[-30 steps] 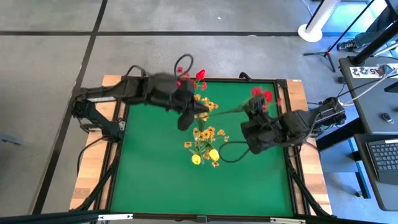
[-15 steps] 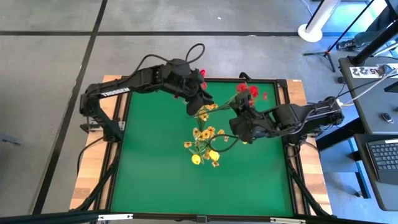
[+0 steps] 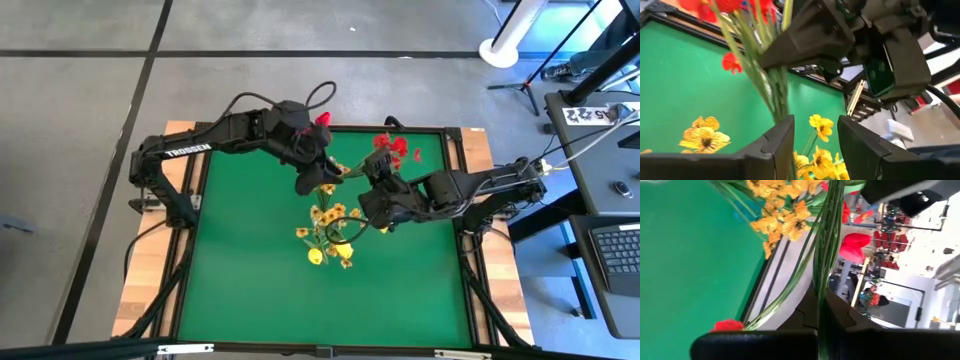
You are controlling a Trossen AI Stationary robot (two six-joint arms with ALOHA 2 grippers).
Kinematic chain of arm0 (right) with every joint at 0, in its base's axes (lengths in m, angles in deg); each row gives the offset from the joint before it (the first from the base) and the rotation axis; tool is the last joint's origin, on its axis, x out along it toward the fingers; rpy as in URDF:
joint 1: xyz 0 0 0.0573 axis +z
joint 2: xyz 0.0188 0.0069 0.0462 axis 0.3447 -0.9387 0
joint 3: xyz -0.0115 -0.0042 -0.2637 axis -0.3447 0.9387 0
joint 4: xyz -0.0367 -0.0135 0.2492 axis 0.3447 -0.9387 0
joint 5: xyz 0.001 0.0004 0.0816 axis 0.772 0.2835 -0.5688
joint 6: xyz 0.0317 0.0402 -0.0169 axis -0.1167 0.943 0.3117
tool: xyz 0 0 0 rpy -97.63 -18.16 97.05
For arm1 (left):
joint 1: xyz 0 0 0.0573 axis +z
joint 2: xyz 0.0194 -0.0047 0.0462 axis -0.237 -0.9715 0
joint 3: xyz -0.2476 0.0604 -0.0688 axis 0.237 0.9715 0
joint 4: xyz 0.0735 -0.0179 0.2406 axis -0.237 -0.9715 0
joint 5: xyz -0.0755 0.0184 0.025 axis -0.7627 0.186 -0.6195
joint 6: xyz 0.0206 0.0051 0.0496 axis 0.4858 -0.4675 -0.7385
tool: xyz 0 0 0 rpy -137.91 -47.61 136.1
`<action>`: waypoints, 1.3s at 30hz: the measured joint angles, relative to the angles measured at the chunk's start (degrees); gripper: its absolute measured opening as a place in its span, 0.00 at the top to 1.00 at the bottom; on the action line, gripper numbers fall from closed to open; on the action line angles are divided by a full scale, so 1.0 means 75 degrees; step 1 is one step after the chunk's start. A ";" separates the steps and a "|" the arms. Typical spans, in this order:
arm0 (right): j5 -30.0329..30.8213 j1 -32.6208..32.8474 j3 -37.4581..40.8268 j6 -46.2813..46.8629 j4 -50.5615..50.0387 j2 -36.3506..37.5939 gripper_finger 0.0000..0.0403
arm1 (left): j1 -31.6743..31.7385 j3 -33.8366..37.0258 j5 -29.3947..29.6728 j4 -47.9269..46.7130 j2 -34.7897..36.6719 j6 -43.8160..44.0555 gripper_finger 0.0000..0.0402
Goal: Sort flowers into vase by color
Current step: Put the red flowers into the blue vase
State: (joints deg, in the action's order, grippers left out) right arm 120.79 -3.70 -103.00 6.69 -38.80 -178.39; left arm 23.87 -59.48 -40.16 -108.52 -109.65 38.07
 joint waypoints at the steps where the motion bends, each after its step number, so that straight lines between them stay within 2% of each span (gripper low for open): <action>1: 0.0063 0.0000 0.0000 -0.0059 0.0084 -0.0001 1.00 | -0.0035 0.0000 0.0008 -0.0040 0.0000 -0.0029 0.64; 7: 0.0179 -0.0004 0.0000 -0.0461 0.0558 0.0000 1.00 | -0.0138 0.0000 0.0709 -0.0429 0.0006 -0.0039 0.66; 15: 0.0180 -0.0003 0.0006 -0.0486 0.0613 0.0001 1.00 | -0.0126 -0.0003 0.0863 -0.0538 0.0006 -0.0046 0.69; 21: 0.0180 -0.0006 0.0006 -0.0442 0.0646 0.0002 1.00 | -0.0087 -0.0003 0.2066 -0.0584 0.0006 -0.0351 0.71; 33: 0.0049 0.0003 0.0006 -0.0422 0.0634 0.0002 1.00 | -0.0227 -0.0003 0.1992 -0.0544 0.0006 -0.0843 0.71; 39: 0.0032 0.0006 0.0006 -0.0413 0.0631 0.0002 1.00 | -0.0416 -0.0003 0.1548 -0.0544 0.0006 -0.0849 0.71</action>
State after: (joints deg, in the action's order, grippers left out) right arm 121.03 -3.65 -102.96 3.59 -34.07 -178.37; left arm 20.75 -59.50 -28.55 -112.60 -109.61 31.70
